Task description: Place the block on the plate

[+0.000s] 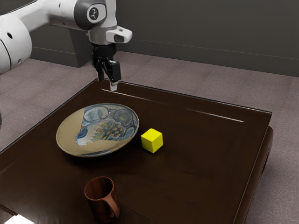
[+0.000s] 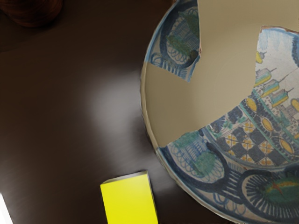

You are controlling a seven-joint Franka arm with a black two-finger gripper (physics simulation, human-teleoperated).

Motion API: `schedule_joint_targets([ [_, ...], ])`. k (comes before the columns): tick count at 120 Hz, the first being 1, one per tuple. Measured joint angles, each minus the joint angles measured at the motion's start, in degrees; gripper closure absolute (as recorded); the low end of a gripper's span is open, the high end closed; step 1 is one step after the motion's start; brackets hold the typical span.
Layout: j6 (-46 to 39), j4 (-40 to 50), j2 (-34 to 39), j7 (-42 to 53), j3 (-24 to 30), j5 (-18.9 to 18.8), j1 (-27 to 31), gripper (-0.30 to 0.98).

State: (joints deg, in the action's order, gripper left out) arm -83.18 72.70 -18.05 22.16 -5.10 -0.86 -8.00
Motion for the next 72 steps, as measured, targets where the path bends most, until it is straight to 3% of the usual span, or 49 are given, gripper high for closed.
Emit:
schedule_joint_targets([
  [32,-3.8,2.8,-1.6,6.3,0.3,0.4,-0.6,0.0],
  [52,-8.0,1.4,-8.0,8.8,0.4,0.5,-1.4,0.0],
  [72,-9.6,-6.2,-15.9,10.5,0.0,0.6,-2.5,0.0],
])
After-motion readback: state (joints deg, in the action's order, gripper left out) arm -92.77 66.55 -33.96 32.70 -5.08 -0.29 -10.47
